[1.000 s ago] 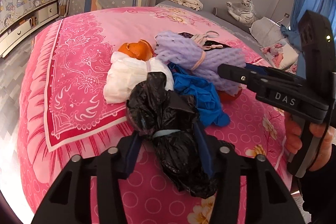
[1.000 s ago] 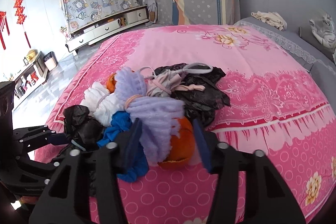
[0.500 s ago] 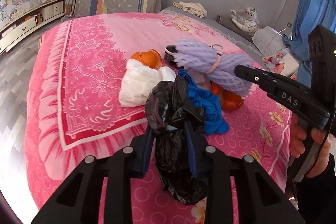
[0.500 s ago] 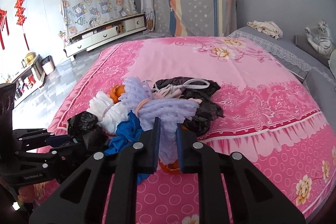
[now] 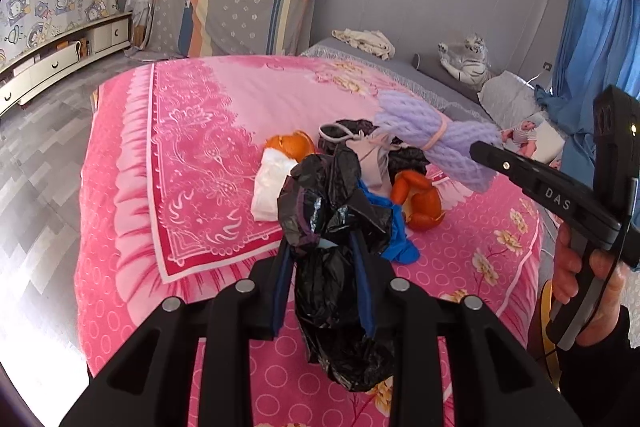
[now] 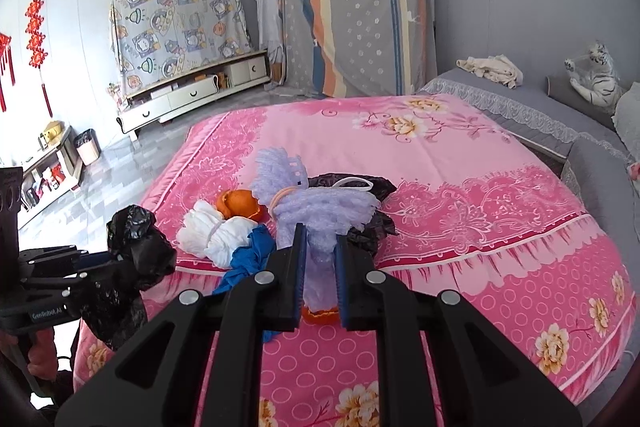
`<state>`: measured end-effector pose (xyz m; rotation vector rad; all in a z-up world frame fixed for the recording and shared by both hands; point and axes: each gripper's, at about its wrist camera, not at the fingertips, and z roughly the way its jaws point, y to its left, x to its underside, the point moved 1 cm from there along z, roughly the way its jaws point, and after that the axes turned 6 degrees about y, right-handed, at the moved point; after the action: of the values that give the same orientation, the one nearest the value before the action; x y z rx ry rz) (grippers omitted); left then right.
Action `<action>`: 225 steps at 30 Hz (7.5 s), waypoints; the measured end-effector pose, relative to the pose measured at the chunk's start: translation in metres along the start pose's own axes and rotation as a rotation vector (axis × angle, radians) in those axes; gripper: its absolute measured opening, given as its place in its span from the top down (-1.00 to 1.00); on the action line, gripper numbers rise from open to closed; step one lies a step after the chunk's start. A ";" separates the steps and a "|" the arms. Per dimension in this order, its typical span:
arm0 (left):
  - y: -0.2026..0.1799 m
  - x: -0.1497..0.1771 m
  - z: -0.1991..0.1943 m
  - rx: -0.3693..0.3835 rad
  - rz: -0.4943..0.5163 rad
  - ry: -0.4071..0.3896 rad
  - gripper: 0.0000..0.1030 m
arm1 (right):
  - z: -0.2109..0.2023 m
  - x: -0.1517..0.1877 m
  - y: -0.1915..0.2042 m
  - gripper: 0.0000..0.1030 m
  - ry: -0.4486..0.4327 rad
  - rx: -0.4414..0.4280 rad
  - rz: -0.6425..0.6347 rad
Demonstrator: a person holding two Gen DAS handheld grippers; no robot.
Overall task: Collect trash
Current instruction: 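Carry the black bag and lavender net with both tools over the yellow bin, then open both tools to drop the black bag and net into the bin, then move both open tools back to the trash pile on the bed, then grasp the white tissue with the left tool while the right tool grasps the orange peel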
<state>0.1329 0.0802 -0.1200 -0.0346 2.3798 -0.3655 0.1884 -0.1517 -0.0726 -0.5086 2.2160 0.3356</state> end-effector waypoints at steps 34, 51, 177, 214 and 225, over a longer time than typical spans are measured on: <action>-0.070 -0.007 -0.009 0.079 0.131 -0.017 0.49 | -0.079 0.044 -0.048 0.78 -0.055 0.081 0.154; -0.187 -0.009 0.034 0.268 0.335 0.066 0.49 | -0.148 0.094 -0.116 0.78 -0.042 0.313 0.329; 0.021 -0.038 0.058 -0.095 0.039 0.129 -0.36 | 0.031 0.046 -0.017 -0.13 0.282 0.030 0.088; 0.014 -0.061 0.104 -0.051 0.097 0.160 0.45 | 0.105 0.025 -0.003 0.41 0.347 -0.019 0.064; 0.015 -0.064 0.072 -0.051 0.082 0.116 0.52 | 0.072 0.021 -0.009 0.47 0.273 -0.018 0.094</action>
<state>0.2290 0.0849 -0.1327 0.0619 2.4966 -0.2747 0.2287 -0.1360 -0.1347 -0.4844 2.5095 0.3535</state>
